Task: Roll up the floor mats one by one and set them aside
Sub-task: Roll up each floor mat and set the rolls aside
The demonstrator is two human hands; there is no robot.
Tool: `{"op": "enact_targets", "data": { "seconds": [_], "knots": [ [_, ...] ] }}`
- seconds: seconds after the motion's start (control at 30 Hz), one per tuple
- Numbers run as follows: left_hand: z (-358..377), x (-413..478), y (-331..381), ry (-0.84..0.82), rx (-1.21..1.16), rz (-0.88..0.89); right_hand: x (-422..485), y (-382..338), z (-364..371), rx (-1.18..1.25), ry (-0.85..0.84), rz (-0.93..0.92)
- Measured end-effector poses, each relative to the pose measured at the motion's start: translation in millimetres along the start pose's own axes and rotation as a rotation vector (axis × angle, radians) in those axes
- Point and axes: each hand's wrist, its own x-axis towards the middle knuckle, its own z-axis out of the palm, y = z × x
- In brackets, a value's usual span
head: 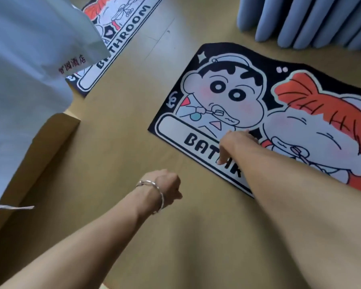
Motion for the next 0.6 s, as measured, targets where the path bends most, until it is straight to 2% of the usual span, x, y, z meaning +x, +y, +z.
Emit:
{"op": "enact_targets", "data": {
  "seconds": [0.1,0.13,0.23,0.4,0.5,0.6],
  "knots": [
    [-1.9,15.8,-18.3,0.116,-0.042,-0.058,22.2,-20.7,-1.1,-0.152,-0.066,0.063],
    [-0.1,22.8,-21.6,0.123,-0.058,-0.068,14.0,-20.8,0.1,-0.111,-0.053,0.08],
    [8.5,41.6,-26.0,0.088,-0.08,-0.026,-2.2,-23.1,7.2,-0.035,0.047,-0.018],
    [14.9,53.5,-30.4,0.045,-0.107,0.073,-19.6,-34.9,4.8,-0.132,0.101,0.005],
    [11.1,53.0,-40.3,-0.038,-0.039,0.155,-21.0,-37.2,2.7,-0.218,0.113,0.03],
    [-6.4,62.6,-56.8,0.019,0.061,0.198,-23.8,-40.3,1.7,-0.247,0.123,0.041]
  ]
}}
